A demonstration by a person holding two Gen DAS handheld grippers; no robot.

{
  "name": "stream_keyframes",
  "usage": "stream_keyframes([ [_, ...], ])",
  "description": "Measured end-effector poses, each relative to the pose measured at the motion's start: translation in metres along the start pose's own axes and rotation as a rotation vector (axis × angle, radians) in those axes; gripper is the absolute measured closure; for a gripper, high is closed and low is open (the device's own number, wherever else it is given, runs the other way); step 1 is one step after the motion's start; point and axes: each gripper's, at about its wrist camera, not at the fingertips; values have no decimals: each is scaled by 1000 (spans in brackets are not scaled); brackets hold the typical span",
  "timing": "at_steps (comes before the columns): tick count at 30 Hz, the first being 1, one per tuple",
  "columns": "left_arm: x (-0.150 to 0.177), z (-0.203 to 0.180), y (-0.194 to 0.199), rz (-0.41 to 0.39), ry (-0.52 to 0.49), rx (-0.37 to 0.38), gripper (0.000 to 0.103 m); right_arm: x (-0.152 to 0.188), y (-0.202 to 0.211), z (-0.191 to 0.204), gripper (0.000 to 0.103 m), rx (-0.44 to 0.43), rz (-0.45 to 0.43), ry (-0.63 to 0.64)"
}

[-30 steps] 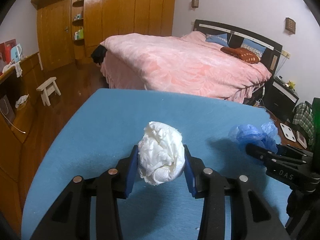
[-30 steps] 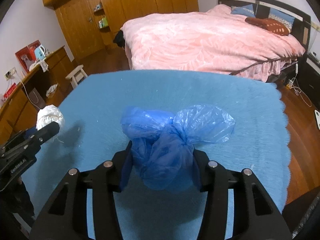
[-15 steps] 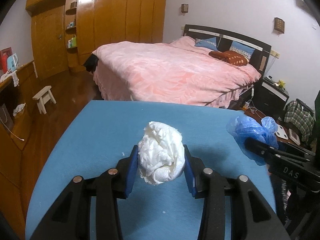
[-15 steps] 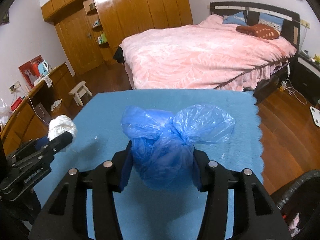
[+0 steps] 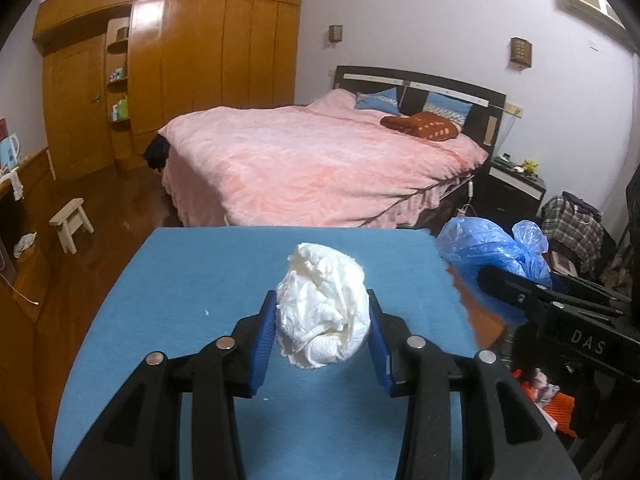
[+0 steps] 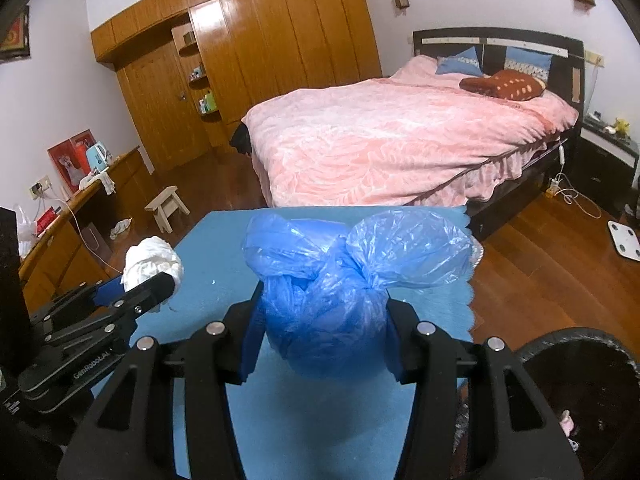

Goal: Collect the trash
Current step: 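Carry the white tissue and blue bag over the bin and open both tools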

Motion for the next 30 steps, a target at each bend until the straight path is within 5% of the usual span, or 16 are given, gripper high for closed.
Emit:
stream_keyframes([
  [30,20,-106,95,-78,-99,172,60,59,157,-32,55,135,-99,-41],
])
Point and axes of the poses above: each gripper's, at about its wrist camera, not at the fingertips, and y roughly against the way its jaws point, z to its left, x to its underside, and after that the axes turned 13 degrees about -x, right-handed
